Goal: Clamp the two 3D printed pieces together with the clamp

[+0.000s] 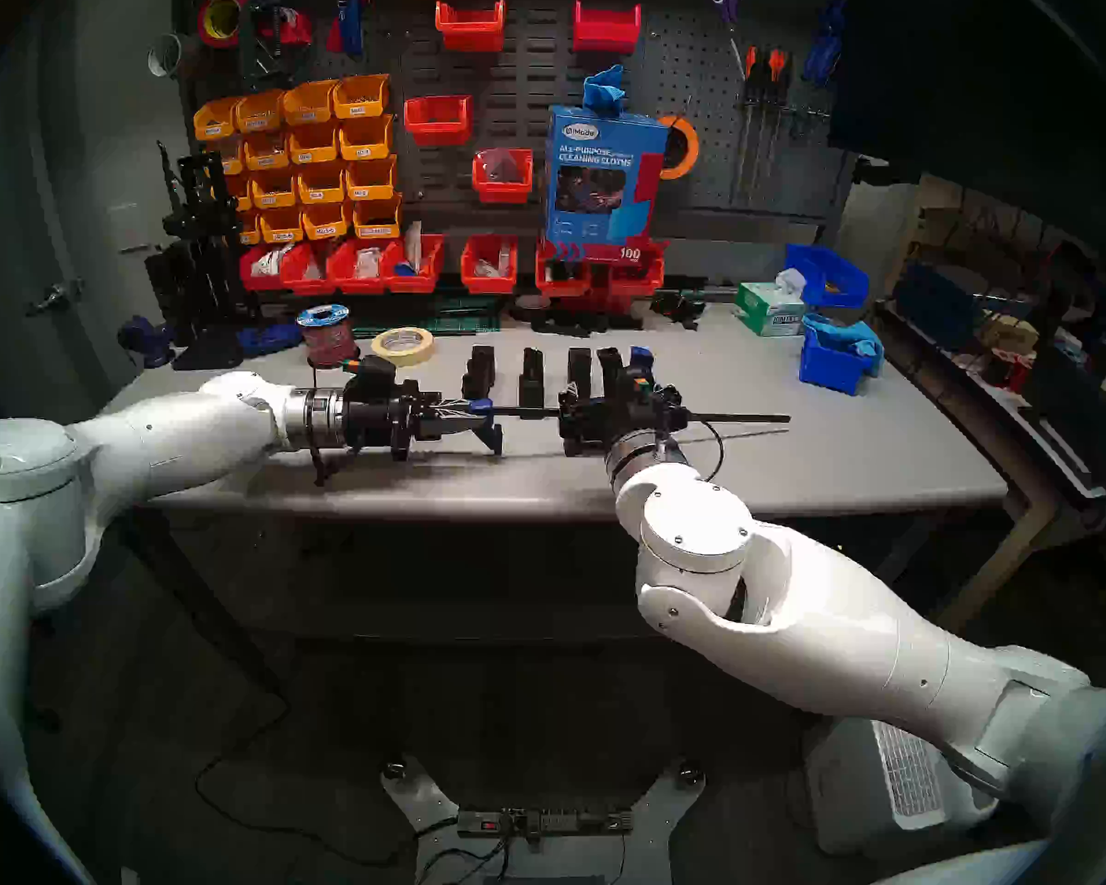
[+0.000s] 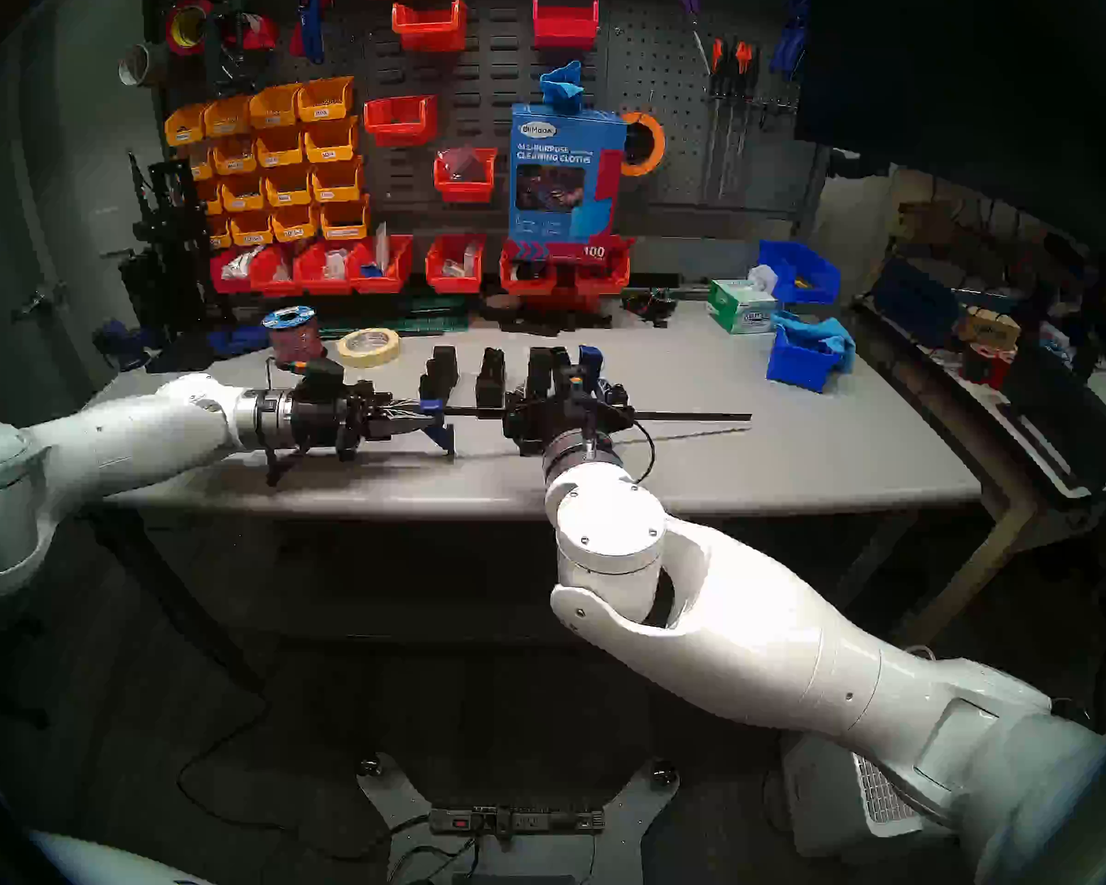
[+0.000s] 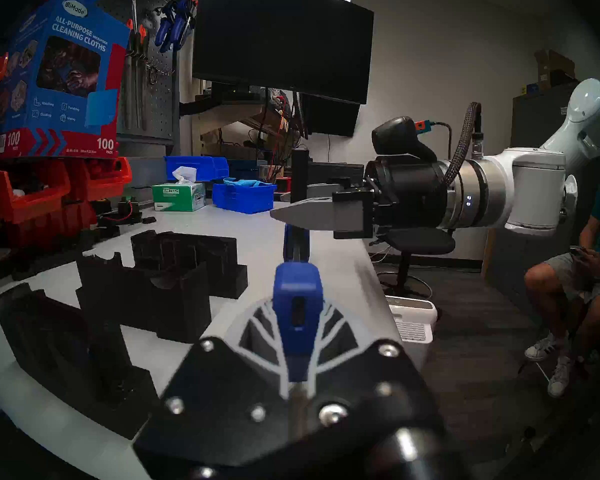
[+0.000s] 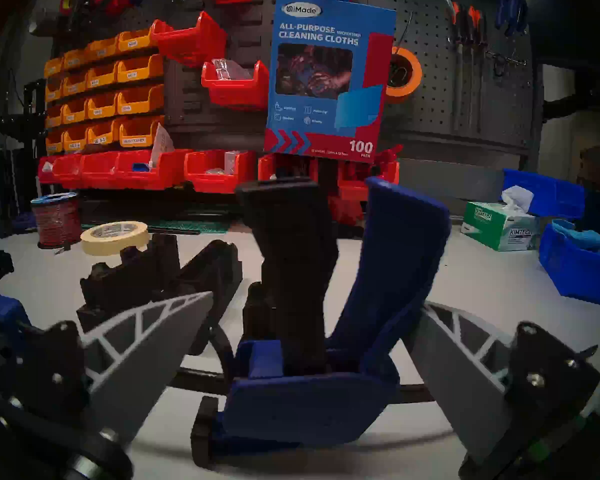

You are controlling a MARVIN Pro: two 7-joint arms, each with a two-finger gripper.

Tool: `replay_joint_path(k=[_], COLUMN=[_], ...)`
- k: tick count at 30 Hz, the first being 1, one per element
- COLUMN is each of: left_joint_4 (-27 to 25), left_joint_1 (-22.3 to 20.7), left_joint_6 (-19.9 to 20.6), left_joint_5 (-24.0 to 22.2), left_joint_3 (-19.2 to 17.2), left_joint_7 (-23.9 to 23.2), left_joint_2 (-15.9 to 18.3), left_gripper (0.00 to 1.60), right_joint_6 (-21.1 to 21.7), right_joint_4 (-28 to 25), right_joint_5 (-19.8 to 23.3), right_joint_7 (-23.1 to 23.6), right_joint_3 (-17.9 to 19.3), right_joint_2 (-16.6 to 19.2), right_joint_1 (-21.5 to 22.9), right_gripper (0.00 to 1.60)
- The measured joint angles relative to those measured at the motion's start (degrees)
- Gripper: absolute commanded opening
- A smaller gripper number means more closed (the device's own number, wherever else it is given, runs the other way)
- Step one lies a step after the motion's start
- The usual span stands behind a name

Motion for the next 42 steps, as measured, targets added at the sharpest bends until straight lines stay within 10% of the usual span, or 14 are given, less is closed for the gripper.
replay_joint_path(k=[42], left_joint_4=[0.0], left_joint_1=[0.3], left_joint_6=[0.4], left_joint_5=[0.5], left_joint_3=[-1.2], left_joint_7=[-0.3], left_joint_2=[-0.2], left_gripper=[0.0], right_joint_6=[-4.4], right_joint_4=[0.4], right_joint_5=[4.3], right_joint_7=[6.0], right_joint_3=[1.4], right_joint_2=[4.8], right_joint_1=[-0.7], right_gripper=[1.6])
